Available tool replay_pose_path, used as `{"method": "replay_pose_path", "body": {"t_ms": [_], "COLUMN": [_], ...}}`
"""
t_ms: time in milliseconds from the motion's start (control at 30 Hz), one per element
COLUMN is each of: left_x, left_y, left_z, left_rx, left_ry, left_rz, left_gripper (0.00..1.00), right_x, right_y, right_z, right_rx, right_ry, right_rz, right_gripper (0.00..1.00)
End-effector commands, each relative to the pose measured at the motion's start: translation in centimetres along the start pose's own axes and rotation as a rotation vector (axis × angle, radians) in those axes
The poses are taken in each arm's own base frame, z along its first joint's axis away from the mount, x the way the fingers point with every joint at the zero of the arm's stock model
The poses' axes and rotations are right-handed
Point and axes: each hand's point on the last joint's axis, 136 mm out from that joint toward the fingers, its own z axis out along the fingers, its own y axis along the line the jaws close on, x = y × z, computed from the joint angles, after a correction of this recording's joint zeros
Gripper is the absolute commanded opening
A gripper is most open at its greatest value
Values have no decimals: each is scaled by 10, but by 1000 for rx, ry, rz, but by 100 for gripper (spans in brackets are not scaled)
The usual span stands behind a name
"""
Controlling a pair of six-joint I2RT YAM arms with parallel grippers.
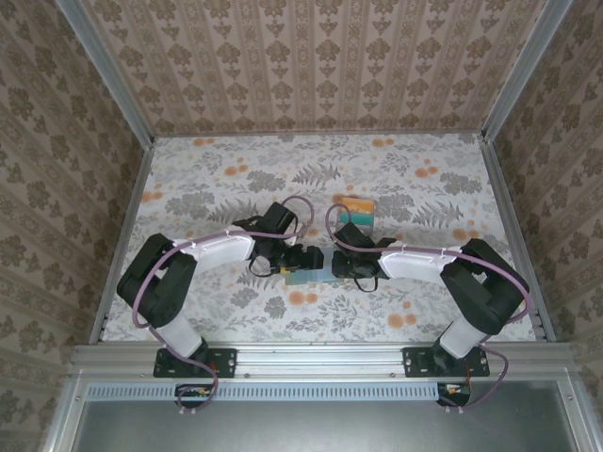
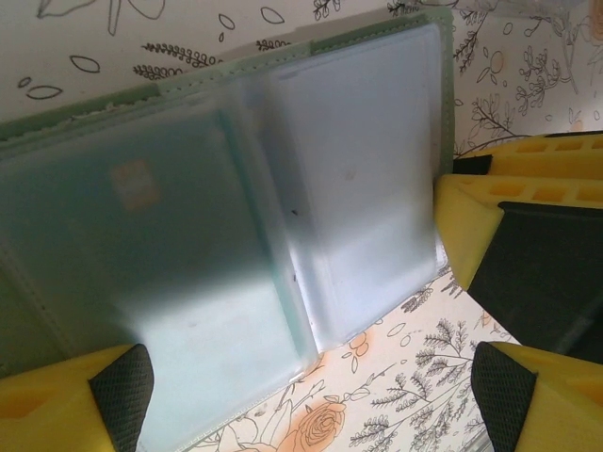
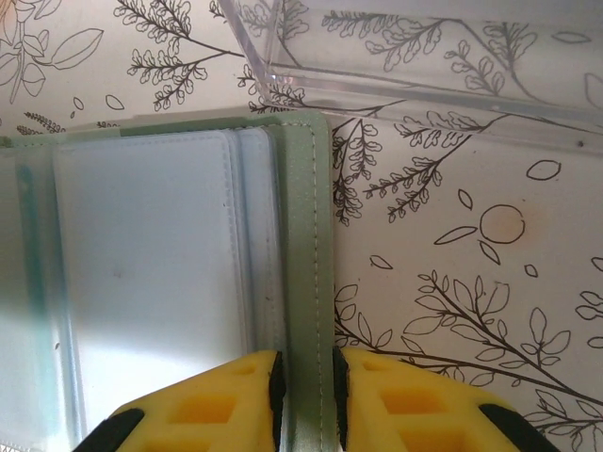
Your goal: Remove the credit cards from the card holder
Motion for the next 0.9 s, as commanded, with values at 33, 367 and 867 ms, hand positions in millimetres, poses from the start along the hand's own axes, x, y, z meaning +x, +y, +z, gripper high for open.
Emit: {"method": "replay_pose_path", "body": {"t_ms": [33, 367, 867], "left_x": [-4, 0, 6], "left_y": [-9, 11, 23], "left_z": [1, -11, -5], "left_rx": [27, -76, -101], "left_ry": [1, -26, 3], "left_rz": [34, 0, -33], "left_gripper": [91, 91, 91], "right_x": [15, 16, 16], "right_y": [-2, -3, -3], "right_z": [8, 9, 9], "right_rx": [13, 18, 20], "right_ry": [54, 57, 60], "right_rz": [-3, -4, -6], "right_gripper": [26, 26, 26]}}
